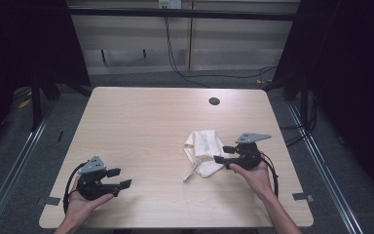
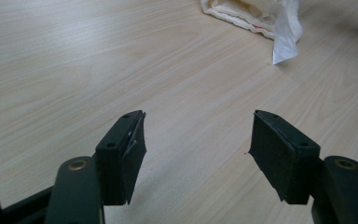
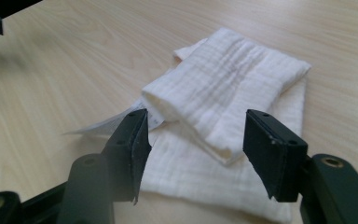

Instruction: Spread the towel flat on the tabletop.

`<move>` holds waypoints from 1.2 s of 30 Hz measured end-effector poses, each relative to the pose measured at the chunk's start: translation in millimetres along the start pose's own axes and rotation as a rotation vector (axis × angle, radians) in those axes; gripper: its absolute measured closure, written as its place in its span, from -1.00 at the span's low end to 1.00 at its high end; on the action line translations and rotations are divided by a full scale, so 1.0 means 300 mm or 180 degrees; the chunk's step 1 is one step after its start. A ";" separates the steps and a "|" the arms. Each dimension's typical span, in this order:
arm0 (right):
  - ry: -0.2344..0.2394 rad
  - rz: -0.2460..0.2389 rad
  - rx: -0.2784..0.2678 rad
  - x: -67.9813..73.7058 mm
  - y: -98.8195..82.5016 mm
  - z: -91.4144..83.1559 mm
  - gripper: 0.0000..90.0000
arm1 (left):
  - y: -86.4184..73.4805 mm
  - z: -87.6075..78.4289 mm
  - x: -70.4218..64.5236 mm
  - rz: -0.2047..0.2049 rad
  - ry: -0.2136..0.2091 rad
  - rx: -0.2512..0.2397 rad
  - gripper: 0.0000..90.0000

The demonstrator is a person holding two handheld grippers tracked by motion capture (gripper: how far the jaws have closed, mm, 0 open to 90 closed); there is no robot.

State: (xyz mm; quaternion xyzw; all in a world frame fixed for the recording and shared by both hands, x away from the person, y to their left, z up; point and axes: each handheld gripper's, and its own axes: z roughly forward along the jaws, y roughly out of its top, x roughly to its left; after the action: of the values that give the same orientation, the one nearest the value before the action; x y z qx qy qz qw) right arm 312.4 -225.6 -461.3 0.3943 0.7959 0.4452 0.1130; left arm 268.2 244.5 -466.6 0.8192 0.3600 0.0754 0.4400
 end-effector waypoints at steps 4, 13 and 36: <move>0.0016 -0.0010 0.0045 -0.015 0.004 0.038 -0.11 | -0.001 0.000 0.002 0.0004 0.0004 0.0012 -0.22; -0.0036 -0.0146 0.0349 -0.016 -0.027 0.137 -0.24 | 0.000 0.001 0.004 -0.0004 0.0006 0.0005 -0.22; 0.0092 -0.0414 0.0455 0.061 -0.060 0.179 0.76 | 0.008 0.017 -0.015 0.0051 -0.0051 -0.0005 -0.20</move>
State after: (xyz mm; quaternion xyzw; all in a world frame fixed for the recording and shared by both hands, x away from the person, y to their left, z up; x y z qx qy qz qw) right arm 319.2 -184.4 -503.6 0.3424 0.8511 0.3847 0.1017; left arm 268.3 237.2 -466.9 0.8223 0.3499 0.0726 0.4429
